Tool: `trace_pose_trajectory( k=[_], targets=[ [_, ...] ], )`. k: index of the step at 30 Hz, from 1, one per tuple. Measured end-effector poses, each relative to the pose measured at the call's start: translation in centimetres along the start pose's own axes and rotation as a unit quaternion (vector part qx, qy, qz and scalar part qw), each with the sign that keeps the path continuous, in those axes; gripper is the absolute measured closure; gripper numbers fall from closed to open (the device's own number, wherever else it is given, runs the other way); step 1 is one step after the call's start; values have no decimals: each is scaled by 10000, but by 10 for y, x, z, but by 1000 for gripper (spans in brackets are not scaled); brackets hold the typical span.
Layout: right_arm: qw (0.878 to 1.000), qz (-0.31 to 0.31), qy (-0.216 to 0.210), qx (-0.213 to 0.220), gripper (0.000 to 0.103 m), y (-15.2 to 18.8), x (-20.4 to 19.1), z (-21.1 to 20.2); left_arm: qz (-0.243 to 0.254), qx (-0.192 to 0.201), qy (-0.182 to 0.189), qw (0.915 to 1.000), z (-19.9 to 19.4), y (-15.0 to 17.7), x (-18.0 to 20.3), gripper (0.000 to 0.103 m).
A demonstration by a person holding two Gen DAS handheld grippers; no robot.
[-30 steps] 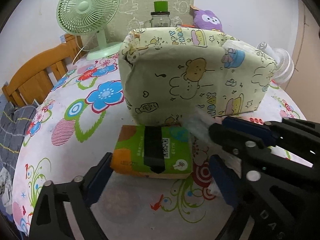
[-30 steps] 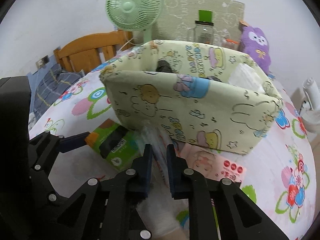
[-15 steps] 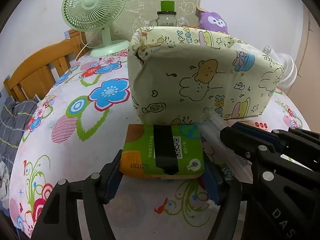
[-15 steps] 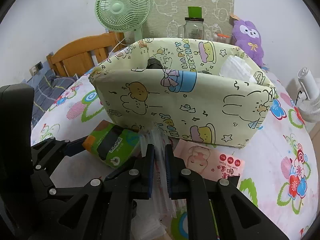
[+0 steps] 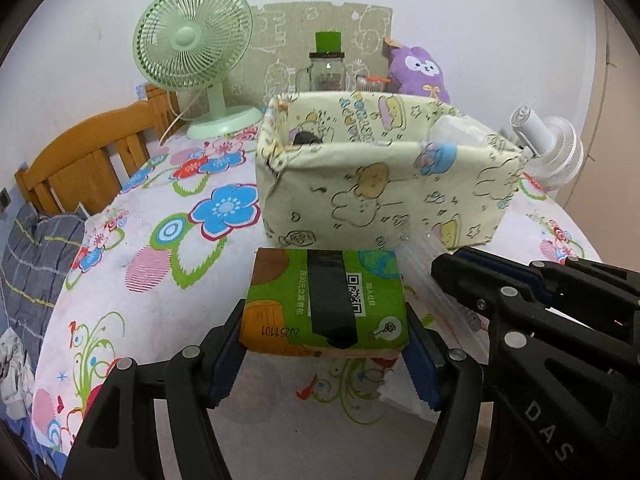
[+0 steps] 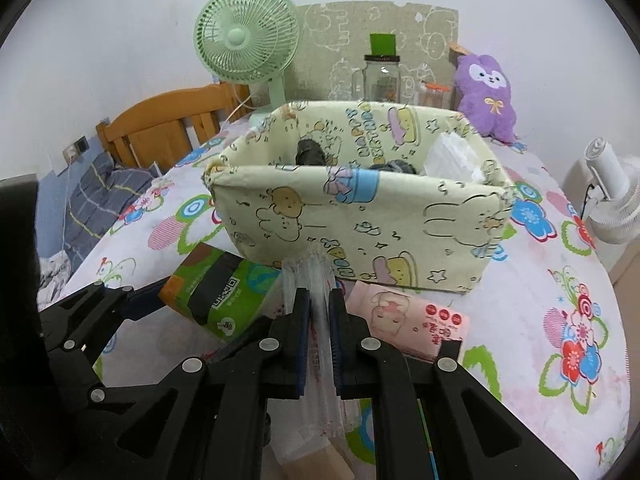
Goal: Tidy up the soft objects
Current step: 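Lift the green tissue pack with the left tool while the right tool carries the clear case over the box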
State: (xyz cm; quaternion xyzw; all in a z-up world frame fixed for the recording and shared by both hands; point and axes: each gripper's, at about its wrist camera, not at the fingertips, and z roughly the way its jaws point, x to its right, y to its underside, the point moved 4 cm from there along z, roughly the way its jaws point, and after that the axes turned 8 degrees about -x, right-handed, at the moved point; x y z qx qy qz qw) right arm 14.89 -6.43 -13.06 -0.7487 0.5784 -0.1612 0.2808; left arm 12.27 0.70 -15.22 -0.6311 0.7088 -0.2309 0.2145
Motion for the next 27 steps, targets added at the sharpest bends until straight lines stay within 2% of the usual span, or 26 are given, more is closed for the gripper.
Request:
trace_pose_trajectory(
  k=[14, 27],
  targets=[
    [9993, 192, 132, 294, 92, -2, 13, -41, 40, 349, 0, 9994, -36, -9, 19, 31],
    [9981, 119, 172, 584, 92, -12, 15, -82, 48, 684, -84, 9976, -72, -20, 34, 31]
  ],
)
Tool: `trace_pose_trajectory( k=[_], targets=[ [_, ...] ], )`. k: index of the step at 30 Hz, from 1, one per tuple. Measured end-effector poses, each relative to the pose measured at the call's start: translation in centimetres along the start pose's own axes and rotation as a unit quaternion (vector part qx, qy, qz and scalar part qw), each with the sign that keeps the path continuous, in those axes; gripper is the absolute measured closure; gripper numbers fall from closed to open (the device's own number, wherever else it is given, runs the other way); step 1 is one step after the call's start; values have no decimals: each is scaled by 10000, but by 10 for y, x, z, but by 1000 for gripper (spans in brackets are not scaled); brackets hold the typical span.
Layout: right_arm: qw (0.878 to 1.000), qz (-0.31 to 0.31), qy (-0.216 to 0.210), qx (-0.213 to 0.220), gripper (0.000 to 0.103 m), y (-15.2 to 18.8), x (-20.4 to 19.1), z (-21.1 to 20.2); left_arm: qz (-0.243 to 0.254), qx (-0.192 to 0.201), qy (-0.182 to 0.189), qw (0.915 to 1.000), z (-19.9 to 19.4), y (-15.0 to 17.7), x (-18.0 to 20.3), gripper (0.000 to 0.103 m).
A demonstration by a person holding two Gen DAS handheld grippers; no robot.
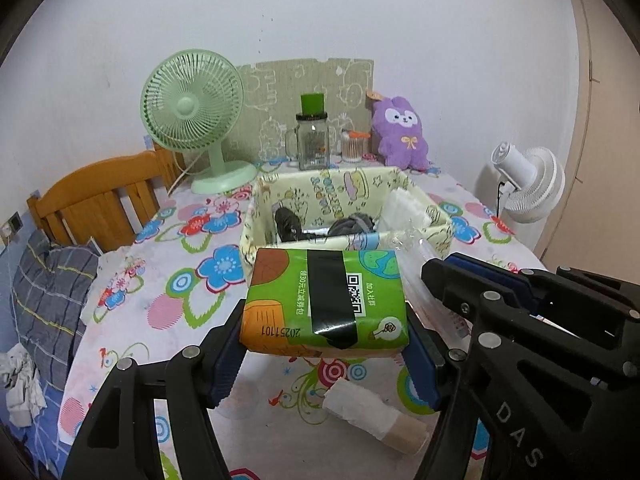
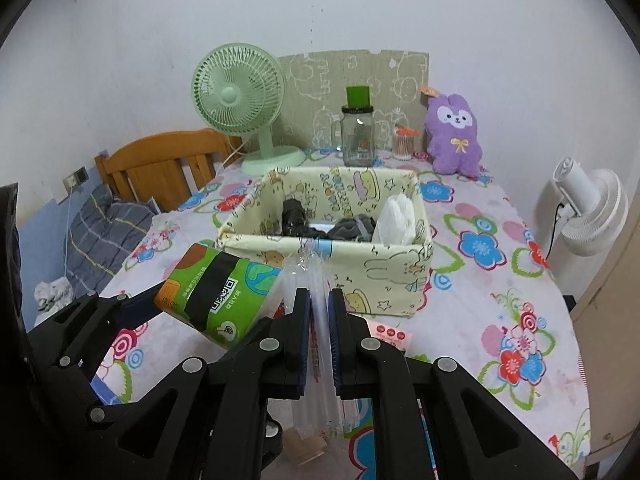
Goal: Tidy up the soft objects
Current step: 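Lift the green tissue pack with the left tool while the right tool carries the clear case over the box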
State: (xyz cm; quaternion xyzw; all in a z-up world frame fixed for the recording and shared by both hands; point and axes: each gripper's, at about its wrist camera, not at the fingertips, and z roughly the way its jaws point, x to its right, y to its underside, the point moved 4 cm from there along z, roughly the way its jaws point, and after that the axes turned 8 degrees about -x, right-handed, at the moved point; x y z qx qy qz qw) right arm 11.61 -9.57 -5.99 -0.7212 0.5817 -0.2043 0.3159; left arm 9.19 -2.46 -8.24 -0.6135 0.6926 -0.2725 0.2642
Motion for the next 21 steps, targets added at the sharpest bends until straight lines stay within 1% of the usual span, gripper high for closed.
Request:
trace_pose_trajectory(
  k=[10, 21],
  targets=[
    [9995, -15, 138, 266, 91, -16, -1, -30, 33, 283, -104, 9995, -27, -19, 4, 31],
    [9988, 35, 206, 454, 91, -36, 3, -43, -16, 445, -88, 9990, -34, -39, 3, 31]
  ],
)
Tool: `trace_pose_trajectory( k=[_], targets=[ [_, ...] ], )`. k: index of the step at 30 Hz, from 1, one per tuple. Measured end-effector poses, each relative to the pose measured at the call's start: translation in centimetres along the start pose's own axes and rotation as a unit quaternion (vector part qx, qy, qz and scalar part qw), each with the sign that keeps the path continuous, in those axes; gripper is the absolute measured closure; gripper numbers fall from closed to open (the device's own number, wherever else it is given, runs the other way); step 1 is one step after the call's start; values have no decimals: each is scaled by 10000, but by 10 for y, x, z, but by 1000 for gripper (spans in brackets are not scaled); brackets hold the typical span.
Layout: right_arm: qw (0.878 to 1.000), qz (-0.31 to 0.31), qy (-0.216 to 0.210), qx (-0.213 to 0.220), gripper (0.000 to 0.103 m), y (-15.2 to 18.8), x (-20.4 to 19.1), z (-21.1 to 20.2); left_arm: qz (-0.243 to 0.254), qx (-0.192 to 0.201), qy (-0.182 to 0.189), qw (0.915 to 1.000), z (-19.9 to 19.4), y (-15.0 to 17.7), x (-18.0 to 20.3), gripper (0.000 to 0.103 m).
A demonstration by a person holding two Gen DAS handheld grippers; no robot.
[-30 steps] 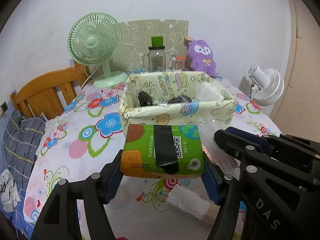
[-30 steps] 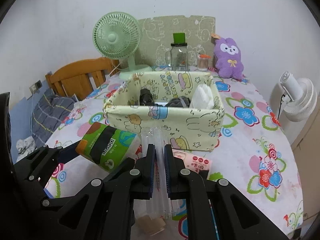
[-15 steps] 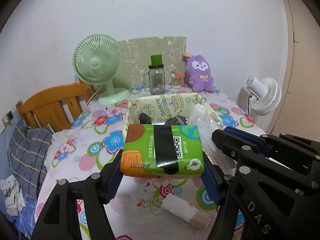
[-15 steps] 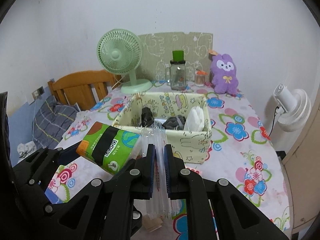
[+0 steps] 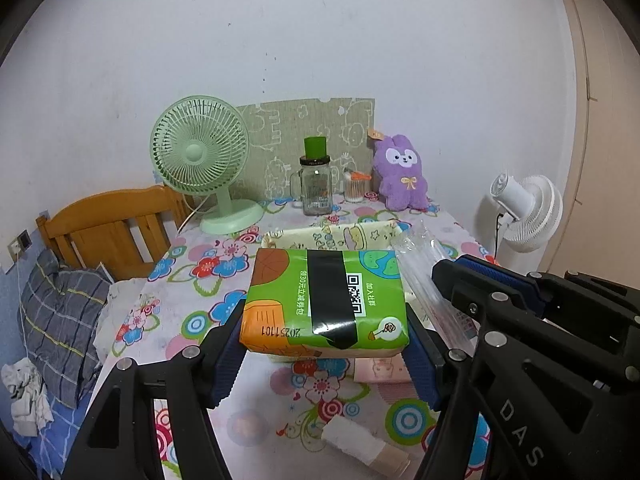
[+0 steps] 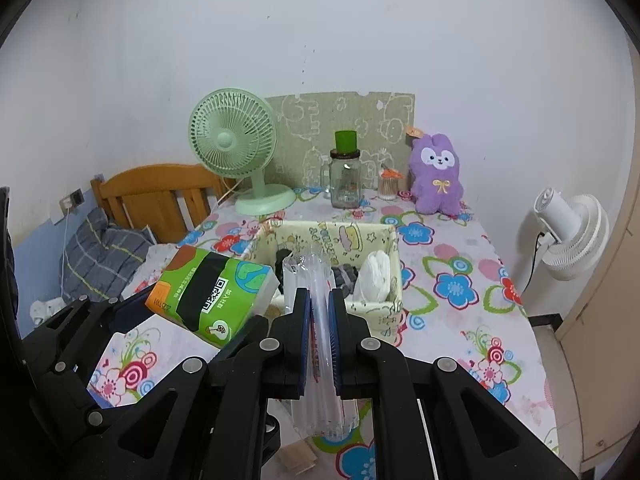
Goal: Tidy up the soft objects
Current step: 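Lift the green tissue pack with the left tool while the right tool carries the clear case over the box, then lower the tissue pack and clear case into the fabric box and open both tools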
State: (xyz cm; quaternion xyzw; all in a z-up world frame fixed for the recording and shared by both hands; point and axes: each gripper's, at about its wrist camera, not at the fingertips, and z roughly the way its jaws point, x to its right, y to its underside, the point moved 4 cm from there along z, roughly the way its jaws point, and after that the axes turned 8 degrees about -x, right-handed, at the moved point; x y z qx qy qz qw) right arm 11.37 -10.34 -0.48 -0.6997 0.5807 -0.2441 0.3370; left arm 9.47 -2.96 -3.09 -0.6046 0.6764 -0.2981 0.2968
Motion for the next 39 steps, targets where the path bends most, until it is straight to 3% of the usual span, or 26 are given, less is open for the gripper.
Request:
trace_pose_trajectory(
  k=[39],
  targets=[
    [9996, 131, -111, -202, 91, -60, 24, 95, -213, -241, 60, 9995, 94, -54, -11, 31]
  ],
)
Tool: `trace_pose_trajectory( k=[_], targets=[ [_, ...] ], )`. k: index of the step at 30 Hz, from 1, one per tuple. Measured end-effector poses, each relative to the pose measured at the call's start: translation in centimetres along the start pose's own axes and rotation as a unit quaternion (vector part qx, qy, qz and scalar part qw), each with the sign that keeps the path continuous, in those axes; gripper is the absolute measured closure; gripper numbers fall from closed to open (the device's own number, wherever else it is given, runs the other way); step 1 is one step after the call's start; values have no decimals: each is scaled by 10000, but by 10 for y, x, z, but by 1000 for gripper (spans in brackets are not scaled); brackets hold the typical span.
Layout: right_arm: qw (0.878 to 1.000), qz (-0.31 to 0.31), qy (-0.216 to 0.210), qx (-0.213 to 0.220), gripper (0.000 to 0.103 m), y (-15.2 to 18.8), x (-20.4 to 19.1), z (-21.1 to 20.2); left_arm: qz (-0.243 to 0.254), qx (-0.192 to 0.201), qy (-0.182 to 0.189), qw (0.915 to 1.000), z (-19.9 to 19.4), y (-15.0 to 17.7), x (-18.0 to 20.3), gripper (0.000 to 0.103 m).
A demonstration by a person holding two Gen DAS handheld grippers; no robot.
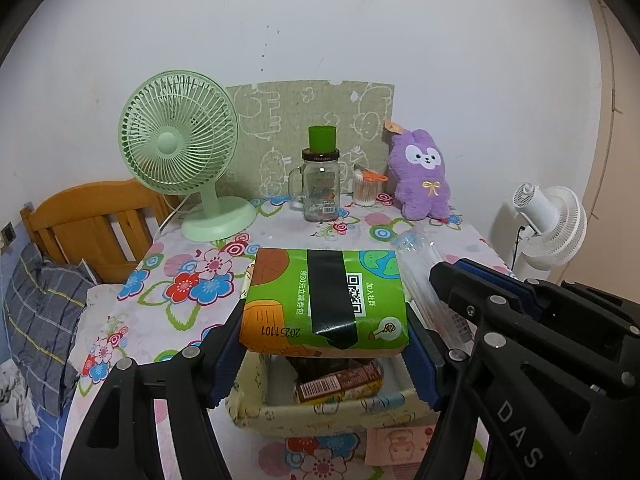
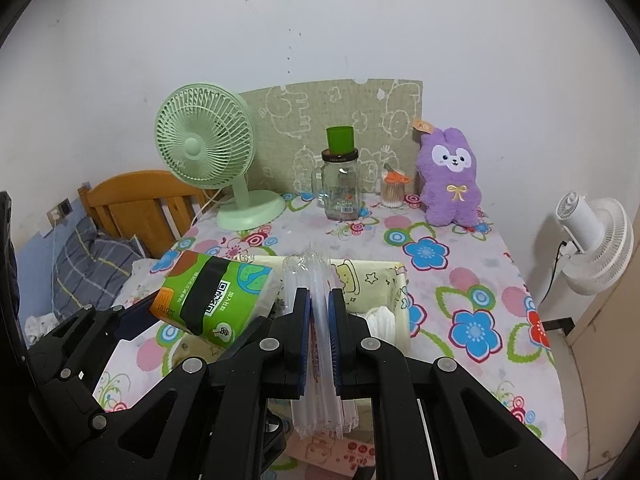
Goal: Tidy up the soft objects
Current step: 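Lower the tissue pack and clear case into the fabric box and open both tools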
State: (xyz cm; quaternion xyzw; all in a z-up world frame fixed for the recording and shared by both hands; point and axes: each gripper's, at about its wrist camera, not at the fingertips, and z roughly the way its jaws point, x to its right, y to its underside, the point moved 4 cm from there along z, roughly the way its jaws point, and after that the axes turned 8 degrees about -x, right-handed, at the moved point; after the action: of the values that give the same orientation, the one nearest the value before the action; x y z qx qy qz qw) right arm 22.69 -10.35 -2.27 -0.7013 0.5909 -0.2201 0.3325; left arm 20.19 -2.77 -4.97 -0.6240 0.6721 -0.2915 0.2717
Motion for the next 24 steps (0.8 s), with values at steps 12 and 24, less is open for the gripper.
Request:
trace_pose_trajectory(
  k=[12, 24],
  targets=[
    [9994, 224, -188, -208, 91, -8, 3, 42, -38, -424, 132, 9990, 42, -4, -9, 30],
    [9981, 190, -186, -550, 92, -2, 3, 85, 124, -707, 204, 9972, 68, 4, -16, 12]
  ],
)
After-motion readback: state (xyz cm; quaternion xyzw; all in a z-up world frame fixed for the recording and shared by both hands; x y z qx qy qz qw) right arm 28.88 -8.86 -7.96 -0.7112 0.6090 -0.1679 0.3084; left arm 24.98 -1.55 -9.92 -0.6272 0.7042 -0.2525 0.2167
